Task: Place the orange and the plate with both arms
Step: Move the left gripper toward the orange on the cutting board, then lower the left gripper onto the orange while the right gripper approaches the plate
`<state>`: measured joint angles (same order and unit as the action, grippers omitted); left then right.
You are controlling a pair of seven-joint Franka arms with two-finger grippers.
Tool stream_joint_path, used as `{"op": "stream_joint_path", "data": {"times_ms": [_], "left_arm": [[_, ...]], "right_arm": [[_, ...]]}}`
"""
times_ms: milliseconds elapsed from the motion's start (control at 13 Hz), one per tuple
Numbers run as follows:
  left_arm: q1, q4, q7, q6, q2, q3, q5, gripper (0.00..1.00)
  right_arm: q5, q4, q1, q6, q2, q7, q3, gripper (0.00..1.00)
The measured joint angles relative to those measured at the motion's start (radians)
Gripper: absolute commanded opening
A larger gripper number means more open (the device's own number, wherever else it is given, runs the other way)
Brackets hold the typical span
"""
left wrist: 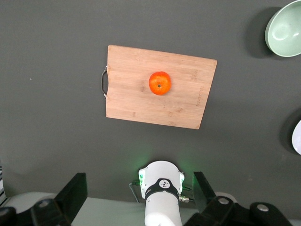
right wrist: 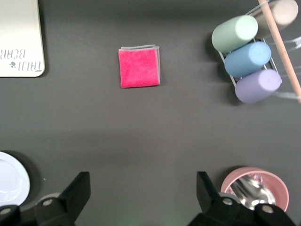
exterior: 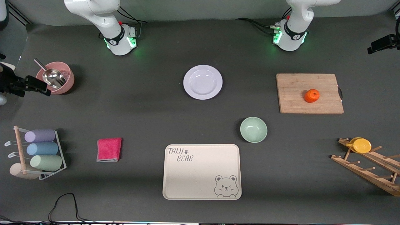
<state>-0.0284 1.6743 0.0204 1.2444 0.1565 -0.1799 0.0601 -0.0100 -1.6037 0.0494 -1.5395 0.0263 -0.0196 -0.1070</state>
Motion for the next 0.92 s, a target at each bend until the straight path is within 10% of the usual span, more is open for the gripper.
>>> {"op": "stream_joint_path", "data": {"times_ms": [923], "left_arm": [[-0.003, 0.713, -0.071, 0.582, 0.174, 0.0, 0.001, 1.0]], "right_arm": [[-0.133, -0.218, 0.137, 0.011, 0.221, 0.183, -0.002, 1.0]]}}
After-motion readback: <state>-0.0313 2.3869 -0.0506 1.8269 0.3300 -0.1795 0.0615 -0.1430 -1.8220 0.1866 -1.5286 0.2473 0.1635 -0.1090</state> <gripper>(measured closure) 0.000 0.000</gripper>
